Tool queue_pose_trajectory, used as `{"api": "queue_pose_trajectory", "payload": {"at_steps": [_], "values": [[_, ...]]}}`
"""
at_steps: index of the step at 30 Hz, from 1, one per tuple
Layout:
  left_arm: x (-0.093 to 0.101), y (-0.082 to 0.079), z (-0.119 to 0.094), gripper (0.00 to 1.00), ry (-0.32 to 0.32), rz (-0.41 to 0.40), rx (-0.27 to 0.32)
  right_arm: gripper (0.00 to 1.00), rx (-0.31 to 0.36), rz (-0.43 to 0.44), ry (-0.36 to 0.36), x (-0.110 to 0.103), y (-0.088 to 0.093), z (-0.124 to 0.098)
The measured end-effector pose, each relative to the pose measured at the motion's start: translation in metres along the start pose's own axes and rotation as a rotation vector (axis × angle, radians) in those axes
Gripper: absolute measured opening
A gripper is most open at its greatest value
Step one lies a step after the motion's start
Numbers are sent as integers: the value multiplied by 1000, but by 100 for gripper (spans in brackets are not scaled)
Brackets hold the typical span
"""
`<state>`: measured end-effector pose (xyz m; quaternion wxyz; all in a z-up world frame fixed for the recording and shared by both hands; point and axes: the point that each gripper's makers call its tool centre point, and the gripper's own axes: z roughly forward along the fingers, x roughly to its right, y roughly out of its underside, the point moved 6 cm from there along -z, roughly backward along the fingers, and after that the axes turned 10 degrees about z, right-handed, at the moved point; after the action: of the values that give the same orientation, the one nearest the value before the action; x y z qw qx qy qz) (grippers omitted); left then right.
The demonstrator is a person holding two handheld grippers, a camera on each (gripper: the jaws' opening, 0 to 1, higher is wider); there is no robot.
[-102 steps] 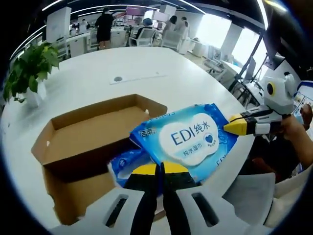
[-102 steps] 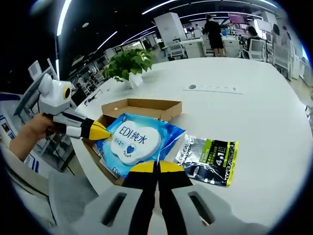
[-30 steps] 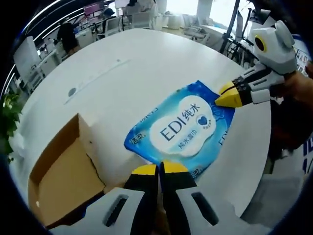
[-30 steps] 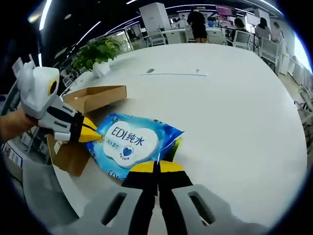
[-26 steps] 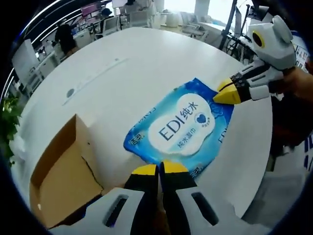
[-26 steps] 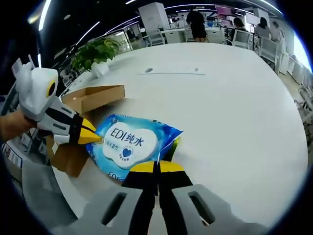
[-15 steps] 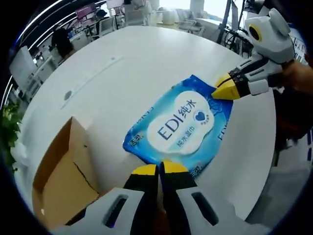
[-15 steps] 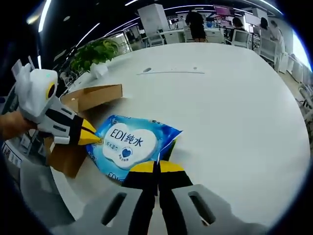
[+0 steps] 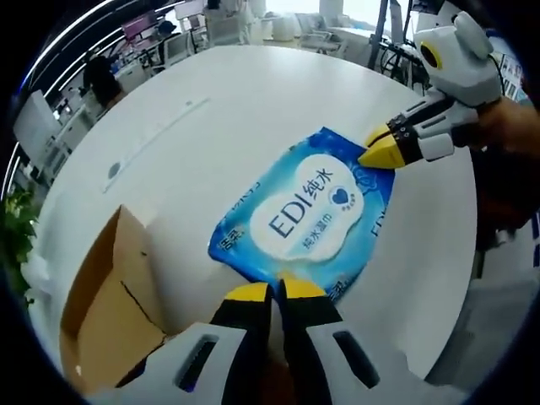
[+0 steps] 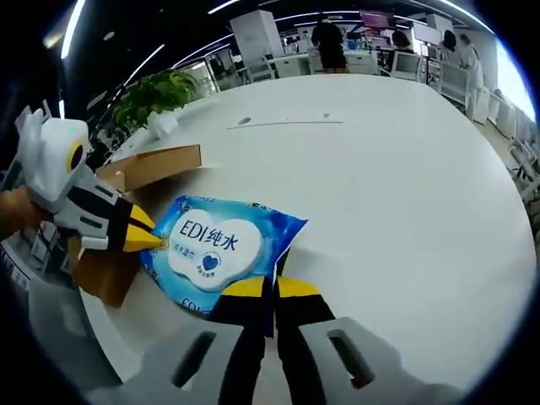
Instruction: Operate the shoe box by opening the lid, removing the specified soft item, and placing it in the target area until the item is outside and the box remains undamaged.
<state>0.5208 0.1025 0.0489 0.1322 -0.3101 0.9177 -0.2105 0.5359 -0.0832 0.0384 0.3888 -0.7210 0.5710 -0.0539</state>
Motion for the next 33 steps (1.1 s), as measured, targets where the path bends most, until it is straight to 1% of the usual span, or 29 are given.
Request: {"api": "queue_pose_trajectory", "payload": {"at_steps": [5, 8, 12, 13, 14, 15, 16, 18, 20, 22, 23, 25, 27, 28, 33], "values": [[0, 1, -4, 3, 1, 18, 1, 4, 11, 15, 6, 2, 0, -3], [1, 4, -11, 5, 10, 24, 8, 4, 12, 17, 11, 3, 1, -8], [2, 6, -17, 8, 28, -1, 22, 4, 19, 13, 21, 4, 2, -15], [5, 6, -19, 9, 50, -33, 36, 4, 21, 8, 24, 4, 2, -17], [7, 6, -20, 13, 60, -71, 49, 4, 24, 2, 29, 4, 2, -18], [8, 5, -22, 14, 66, -94, 69, 5, 24, -7, 32, 4, 3, -21], [9, 5, -24, 15, 69, -106, 76, 6, 26, -12, 34, 3, 3, -23], [9, 8, -28, 16, 64, -102, 79, 8, 31, -19, 36, 3, 4, -27], [12, 8, -32, 16, 69, -111, 104, 10, 38, -30, 39, 2, 4, -31], [14, 6, -37, 19, 74, -149, 141, 12, 44, -23, 36, 0, 3, -36], [15, 6, -40, 21, 73, -150, 157, 13, 53, -10, 29, -2, 3, -38], [18, 8, -44, 24, 73, -147, 165, 15, 60, 3, 14, -7, 1, -43], [21, 9, -49, 25, 71, -143, 180, 17, 68, -14, 10, -12, 0, -47], [21, 10, -51, 26, 69, -139, 185, 18, 69, -37, 11, -16, 0, -50], [25, 11, -65, 38, 86, -148, 232, 26, 65, -75, -5, -30, -2, -59]]}}
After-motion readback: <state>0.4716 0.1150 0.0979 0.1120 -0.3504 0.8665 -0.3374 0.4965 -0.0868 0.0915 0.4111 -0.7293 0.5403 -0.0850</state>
